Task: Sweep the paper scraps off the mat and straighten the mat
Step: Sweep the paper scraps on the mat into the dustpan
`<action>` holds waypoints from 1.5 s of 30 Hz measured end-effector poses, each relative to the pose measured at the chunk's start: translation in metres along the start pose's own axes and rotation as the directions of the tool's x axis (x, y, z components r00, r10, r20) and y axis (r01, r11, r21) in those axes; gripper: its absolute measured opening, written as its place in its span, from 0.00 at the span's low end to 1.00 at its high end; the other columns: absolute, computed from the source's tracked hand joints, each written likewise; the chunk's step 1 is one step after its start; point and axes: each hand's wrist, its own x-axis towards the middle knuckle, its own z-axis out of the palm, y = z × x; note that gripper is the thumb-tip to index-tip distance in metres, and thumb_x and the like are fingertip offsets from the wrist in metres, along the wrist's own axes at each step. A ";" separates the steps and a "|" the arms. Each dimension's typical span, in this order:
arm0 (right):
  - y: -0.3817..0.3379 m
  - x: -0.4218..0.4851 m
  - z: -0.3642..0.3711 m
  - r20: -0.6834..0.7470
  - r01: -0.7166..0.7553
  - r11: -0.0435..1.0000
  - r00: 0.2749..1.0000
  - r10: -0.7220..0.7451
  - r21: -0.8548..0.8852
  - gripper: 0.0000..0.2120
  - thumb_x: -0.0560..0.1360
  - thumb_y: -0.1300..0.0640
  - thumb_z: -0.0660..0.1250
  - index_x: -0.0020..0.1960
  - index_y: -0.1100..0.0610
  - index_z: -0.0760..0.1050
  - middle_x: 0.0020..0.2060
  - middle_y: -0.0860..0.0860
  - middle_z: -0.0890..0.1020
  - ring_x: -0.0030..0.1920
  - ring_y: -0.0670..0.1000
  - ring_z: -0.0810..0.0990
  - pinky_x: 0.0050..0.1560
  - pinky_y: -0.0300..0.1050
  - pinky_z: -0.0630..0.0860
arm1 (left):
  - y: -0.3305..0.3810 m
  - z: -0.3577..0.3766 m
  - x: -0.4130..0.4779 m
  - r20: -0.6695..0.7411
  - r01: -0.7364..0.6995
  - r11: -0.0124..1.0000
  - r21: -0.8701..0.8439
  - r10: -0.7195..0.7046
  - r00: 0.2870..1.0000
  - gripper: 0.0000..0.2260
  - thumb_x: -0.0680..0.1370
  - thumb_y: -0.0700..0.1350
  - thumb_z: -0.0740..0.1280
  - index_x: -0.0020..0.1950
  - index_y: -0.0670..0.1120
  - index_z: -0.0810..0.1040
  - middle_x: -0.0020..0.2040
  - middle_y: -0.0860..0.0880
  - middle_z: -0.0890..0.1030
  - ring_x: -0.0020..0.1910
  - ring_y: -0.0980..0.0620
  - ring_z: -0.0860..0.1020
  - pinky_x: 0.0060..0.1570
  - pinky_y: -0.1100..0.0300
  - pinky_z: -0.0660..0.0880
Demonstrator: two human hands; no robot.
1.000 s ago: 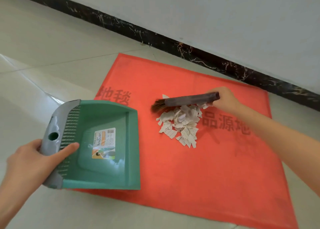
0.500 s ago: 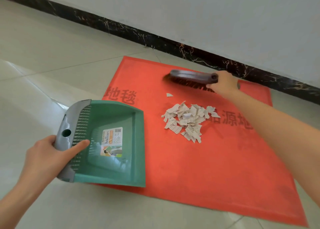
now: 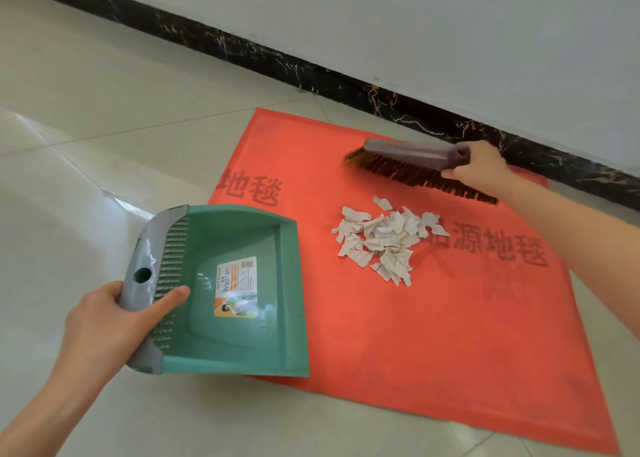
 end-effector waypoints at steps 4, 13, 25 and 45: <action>0.000 -0.030 0.025 0.105 0.070 0.997 0.992 -0.073 0.034 0.14 0.69 0.57 0.76 0.52 0.59 0.77 0.46 0.55 0.79 0.50 0.60 0.78 0.43 0.49 0.70 | 0.005 0.010 -0.001 0.018 -0.007 1.000 -0.002 0.007 1.000 0.18 0.67 0.56 0.78 0.37 0.43 0.78 0.34 0.46 0.81 0.35 0.46 0.78 0.32 0.54 0.70; 0.060 -0.090 0.007 -0.315 0.035 0.994 0.949 0.000 0.105 0.13 0.73 0.51 0.71 0.54 0.56 0.78 0.45 0.52 0.80 0.47 0.54 0.77 0.43 0.48 0.71 | 0.023 0.035 0.004 -0.053 -0.046 0.998 0.051 0.048 0.997 0.20 0.68 0.59 0.76 0.40 0.42 0.78 0.35 0.45 0.80 0.35 0.45 0.77 0.31 0.53 0.68; 0.020 -0.146 0.100 -0.316 -0.112 0.985 0.937 0.149 0.131 0.12 0.74 0.55 0.67 0.48 0.64 0.74 0.44 0.62 0.80 0.43 0.64 0.79 0.39 0.51 0.68 | 0.052 0.067 0.007 -0.091 -0.104 0.992 0.072 0.110 0.990 0.23 0.70 0.60 0.74 0.34 0.40 0.75 0.31 0.43 0.77 0.35 0.41 0.75 0.32 0.52 0.65; -0.077 -0.170 0.131 -0.208 0.036 0.908 0.976 0.057 0.418 0.08 0.73 0.53 0.67 0.46 0.58 0.75 0.41 0.53 0.78 0.41 0.55 0.77 0.42 0.50 0.72 | 0.066 0.075 0.003 -0.121 -0.185 0.979 0.080 0.194 0.974 0.20 0.71 0.61 0.72 0.33 0.47 0.72 0.31 0.47 0.76 0.38 0.40 0.76 0.39 0.53 0.71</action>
